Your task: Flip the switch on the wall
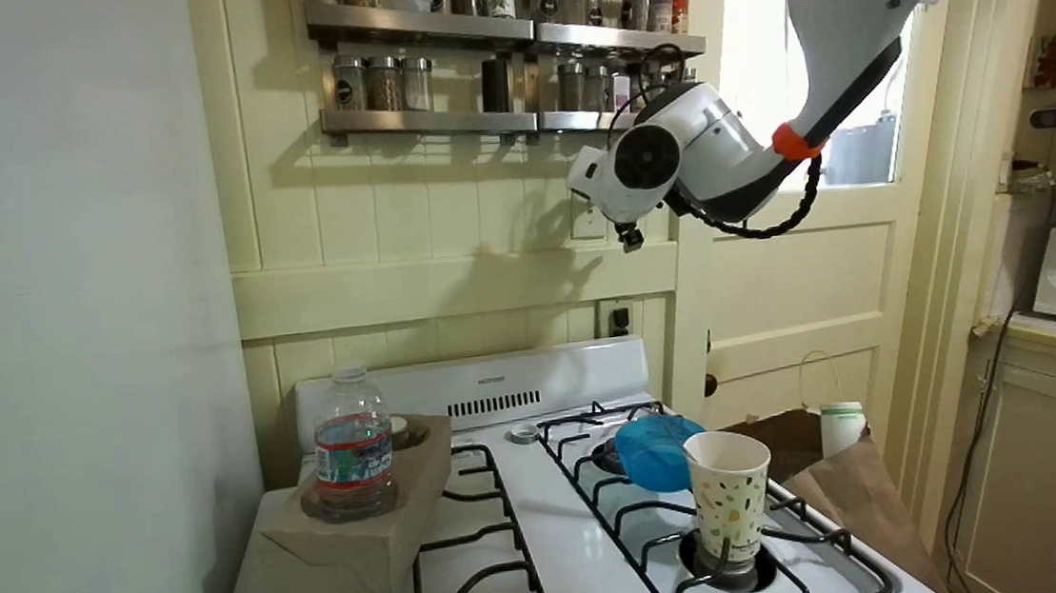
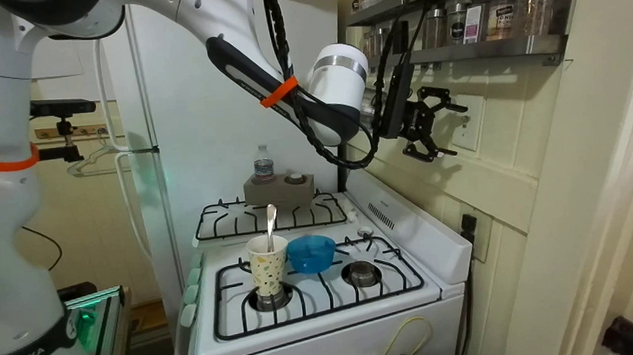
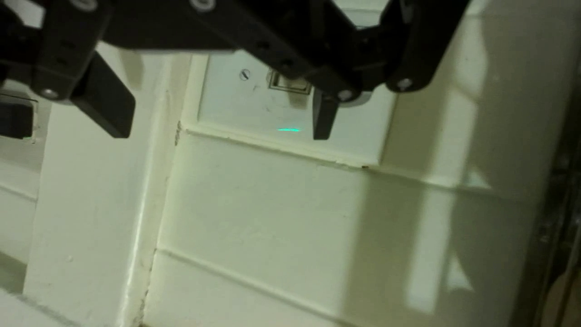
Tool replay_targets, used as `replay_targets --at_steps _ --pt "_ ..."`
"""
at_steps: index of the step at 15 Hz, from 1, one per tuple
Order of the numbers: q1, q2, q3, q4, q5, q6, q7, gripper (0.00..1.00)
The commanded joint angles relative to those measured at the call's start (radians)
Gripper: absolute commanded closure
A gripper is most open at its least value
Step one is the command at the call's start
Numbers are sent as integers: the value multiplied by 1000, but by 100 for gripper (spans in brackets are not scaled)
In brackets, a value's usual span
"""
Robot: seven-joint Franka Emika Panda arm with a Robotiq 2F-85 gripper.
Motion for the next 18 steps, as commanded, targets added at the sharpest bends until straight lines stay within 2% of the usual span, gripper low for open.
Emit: replay_targets --at_steps 1,15,18 --pt "-9 28 2 26 -25 36 28 0" --pt "-8 83 15 89 -9 55 21 0" --pt "-9 74 17 64 23 69 8 0"
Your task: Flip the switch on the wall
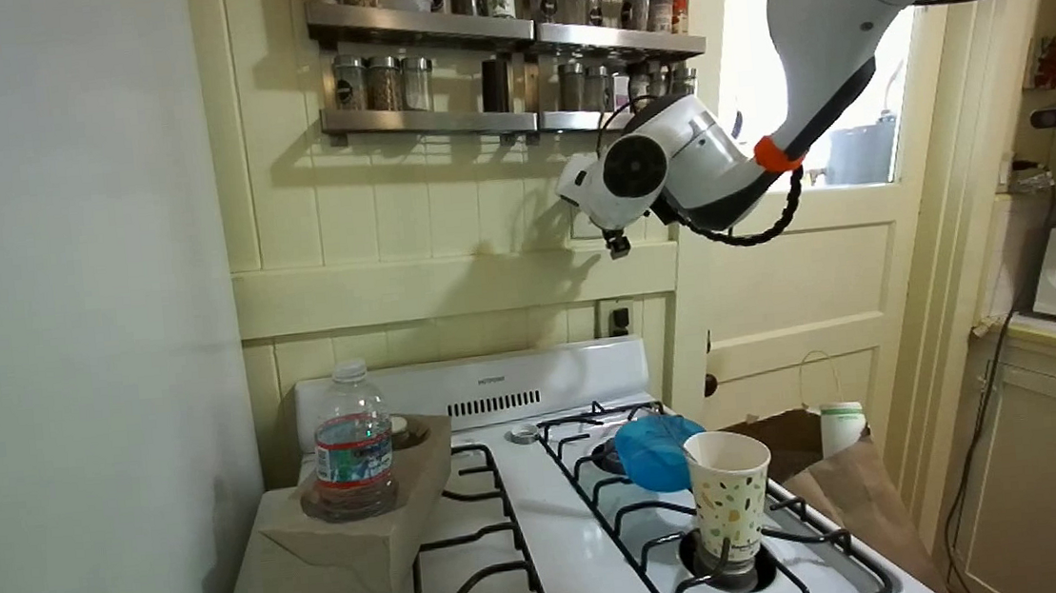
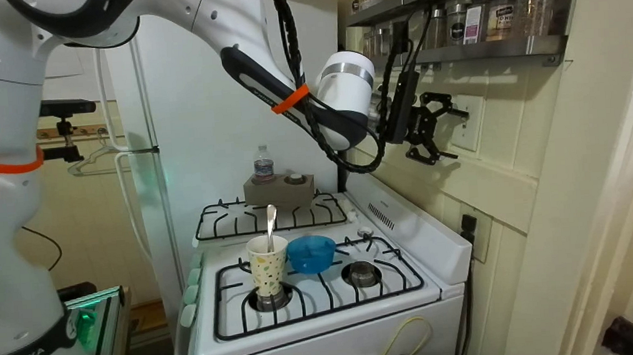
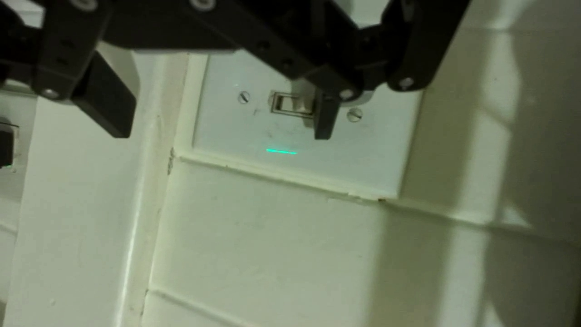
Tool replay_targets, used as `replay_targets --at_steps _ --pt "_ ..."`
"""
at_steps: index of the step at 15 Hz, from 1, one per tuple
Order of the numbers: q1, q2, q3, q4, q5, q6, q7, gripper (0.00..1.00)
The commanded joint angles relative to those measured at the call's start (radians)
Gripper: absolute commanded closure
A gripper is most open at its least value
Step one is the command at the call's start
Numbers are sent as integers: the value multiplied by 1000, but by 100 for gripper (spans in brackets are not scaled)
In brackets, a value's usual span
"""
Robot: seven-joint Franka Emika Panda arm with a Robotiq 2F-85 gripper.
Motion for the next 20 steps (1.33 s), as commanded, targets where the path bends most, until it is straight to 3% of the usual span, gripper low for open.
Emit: replay_targets --at_steps 1,5,7,9,13,18,20 --pt "-8 4 6 -24 38 59 -10 0" --pt "1 -30 8 -148 116 91 -16 0" --pt "11 -50 21 -185 102 86 19 0" --pt "8 -97 43 -231 146 144 14 0" --pt "-3 -232 36 -442 455 335 -294 0" --pt "12 -415 66 -726 827 107 -644 0" --pt "24 -531 77 -820 937 -29 -696 0"
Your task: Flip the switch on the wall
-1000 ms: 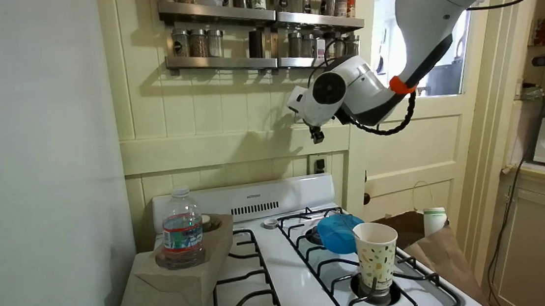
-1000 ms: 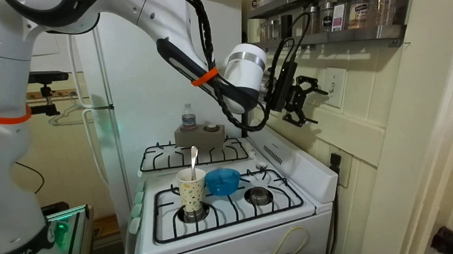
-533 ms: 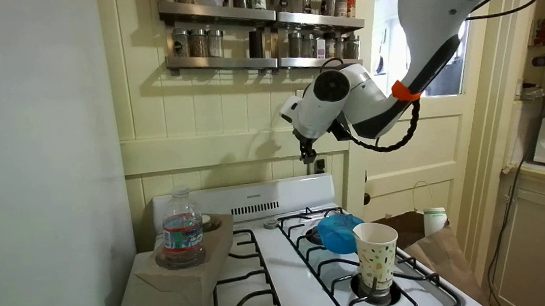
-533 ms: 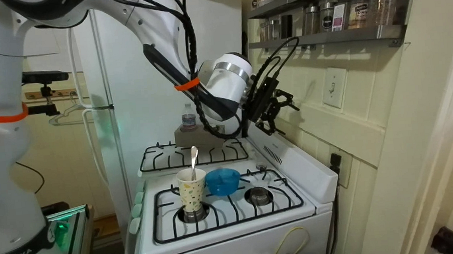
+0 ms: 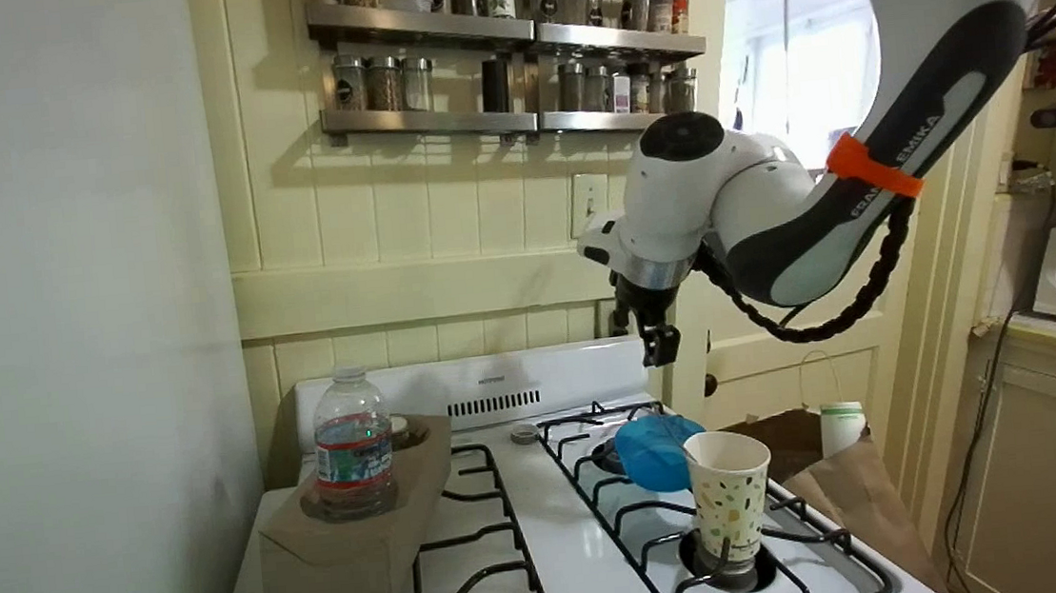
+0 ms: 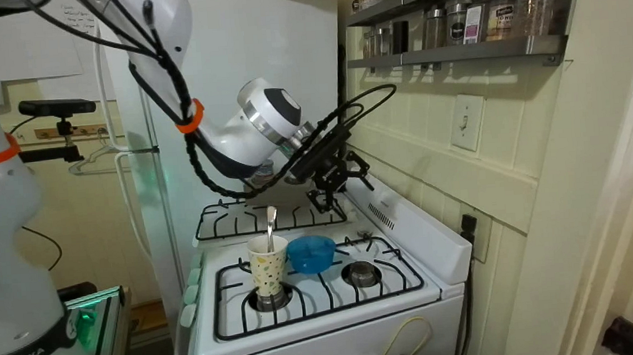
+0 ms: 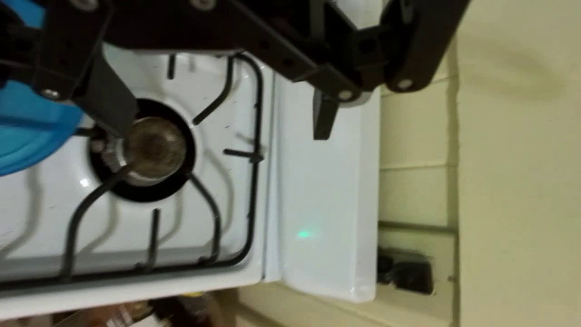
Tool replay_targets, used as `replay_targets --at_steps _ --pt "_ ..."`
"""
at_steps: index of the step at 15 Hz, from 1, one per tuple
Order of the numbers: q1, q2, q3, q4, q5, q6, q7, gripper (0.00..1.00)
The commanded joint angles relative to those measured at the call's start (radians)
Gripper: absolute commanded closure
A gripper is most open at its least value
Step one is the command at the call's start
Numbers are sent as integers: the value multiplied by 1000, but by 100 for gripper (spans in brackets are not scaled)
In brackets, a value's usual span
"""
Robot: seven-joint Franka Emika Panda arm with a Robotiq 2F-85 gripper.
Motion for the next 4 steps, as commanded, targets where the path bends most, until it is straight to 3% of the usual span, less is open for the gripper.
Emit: replay_targets --at_steps 1,2,3,4 --pt "40 -245 -4 -194 159 -224 -68 0" --pt "36 -299 -12 -213 141 -266 -28 0" --pt "45 -157 -17 -123 113 -195 -41 0" --pt "49 -195 -21 -139 112 -212 -40 0"
